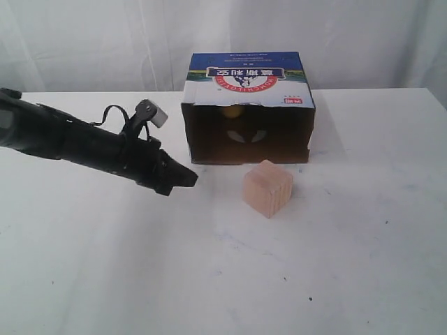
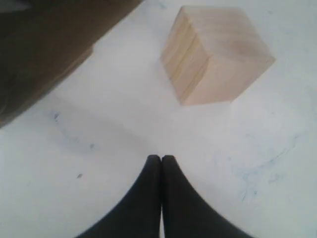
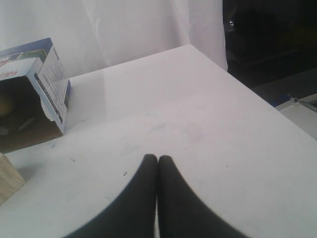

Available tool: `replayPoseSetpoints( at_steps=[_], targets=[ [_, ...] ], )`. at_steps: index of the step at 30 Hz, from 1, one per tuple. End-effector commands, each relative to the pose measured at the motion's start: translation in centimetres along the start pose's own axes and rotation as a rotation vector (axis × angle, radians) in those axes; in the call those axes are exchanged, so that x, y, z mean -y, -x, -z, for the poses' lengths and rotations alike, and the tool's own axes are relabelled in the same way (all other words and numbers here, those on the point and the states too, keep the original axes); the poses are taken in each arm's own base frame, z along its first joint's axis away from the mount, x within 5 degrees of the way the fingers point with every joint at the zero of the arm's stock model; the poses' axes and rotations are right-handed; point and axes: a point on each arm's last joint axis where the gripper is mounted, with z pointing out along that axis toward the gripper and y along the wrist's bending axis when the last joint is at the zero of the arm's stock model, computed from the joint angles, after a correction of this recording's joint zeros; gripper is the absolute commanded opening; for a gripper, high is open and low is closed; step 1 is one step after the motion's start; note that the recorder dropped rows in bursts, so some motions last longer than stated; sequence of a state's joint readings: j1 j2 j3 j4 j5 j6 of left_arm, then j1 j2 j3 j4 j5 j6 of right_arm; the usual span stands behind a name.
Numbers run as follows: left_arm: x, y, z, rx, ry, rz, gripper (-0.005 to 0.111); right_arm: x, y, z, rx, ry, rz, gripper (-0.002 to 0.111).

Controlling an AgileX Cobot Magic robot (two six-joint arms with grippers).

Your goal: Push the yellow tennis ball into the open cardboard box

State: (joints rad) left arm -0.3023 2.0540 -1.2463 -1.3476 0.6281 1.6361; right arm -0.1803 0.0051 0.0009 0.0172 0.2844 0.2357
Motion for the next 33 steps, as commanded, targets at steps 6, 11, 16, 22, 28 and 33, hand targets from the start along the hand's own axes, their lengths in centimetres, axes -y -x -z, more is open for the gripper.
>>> replayPoseSetpoints(
  at_steps=[6, 11, 16, 22, 28, 33],
  targets=[
    [-0.2, -0.5, 6.3, -0.054, 0.585, 0.106, 0.0, 0.1, 0.1, 0.0, 0.01, -0.01, 0.003, 0.0],
    [0.7, 2.0, 11.7, 0.059, 0.716, 0.076, 0.0, 0.1, 0.1, 0.0, 0.01, -0.01, 0.003, 0.0],
    [2.2, 3.1, 18.2, 0.192, 0.959, 0.133, 0.0, 0.1, 0.1, 0.0, 0.01, -0.01, 0.003, 0.0],
    [5.5, 0.4, 24.9, 0.2, 1.331, 0.228, 0.0, 0.1, 0.1, 0.0, 0.01, -0.01, 0.003, 0.0],
    [10.7, -2.5, 26.9, 0.11, 1.381, 0.074, 0.0, 0.1, 0.1, 0.0, 0.01, -0.01, 0.003, 0.0],
    [15.1, -3.1, 28.3, 0.289, 1.362, 0.011, 0.0, 0.1, 0.1, 0.0, 0.01, -0.01, 0.003, 0.0]
  ],
)
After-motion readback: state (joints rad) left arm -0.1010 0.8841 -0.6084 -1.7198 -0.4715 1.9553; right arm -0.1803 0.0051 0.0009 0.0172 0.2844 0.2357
